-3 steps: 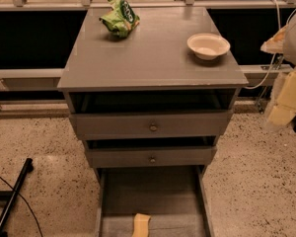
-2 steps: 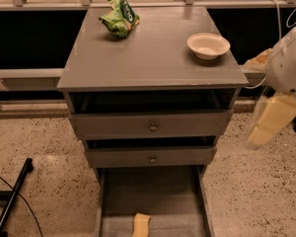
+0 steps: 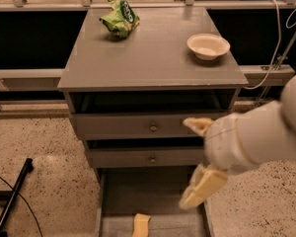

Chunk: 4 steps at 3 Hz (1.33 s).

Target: Pick sponge from bottom drawer and place on counter

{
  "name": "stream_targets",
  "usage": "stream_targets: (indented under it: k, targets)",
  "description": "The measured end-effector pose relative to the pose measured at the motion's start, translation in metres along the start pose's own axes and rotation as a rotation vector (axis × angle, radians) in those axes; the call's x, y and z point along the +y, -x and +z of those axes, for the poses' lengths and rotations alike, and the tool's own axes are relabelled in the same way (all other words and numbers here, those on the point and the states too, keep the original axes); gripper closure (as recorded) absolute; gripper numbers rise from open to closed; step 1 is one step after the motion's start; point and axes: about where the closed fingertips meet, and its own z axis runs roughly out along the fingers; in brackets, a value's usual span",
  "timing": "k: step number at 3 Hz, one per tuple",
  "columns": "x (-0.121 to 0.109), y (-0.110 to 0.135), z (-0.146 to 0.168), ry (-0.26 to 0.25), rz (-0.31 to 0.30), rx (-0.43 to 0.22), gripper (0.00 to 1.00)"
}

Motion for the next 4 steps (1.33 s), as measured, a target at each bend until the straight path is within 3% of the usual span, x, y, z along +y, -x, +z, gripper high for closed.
stream_targets:
  k: [1, 2, 3, 4]
  targets:
    - [0.050, 0.012, 0.103, 0.132, 0.026, -0.156, 0.00]
    - [0.086, 0.004, 0.158, 0.211, 0.059, -0.197, 0.00]
    - [0.086, 0.004, 0.158, 0.211, 0.059, -0.197, 0.00]
    - [0.060, -0.013, 0.170, 0.172, 0.061, -0.185, 0.00]
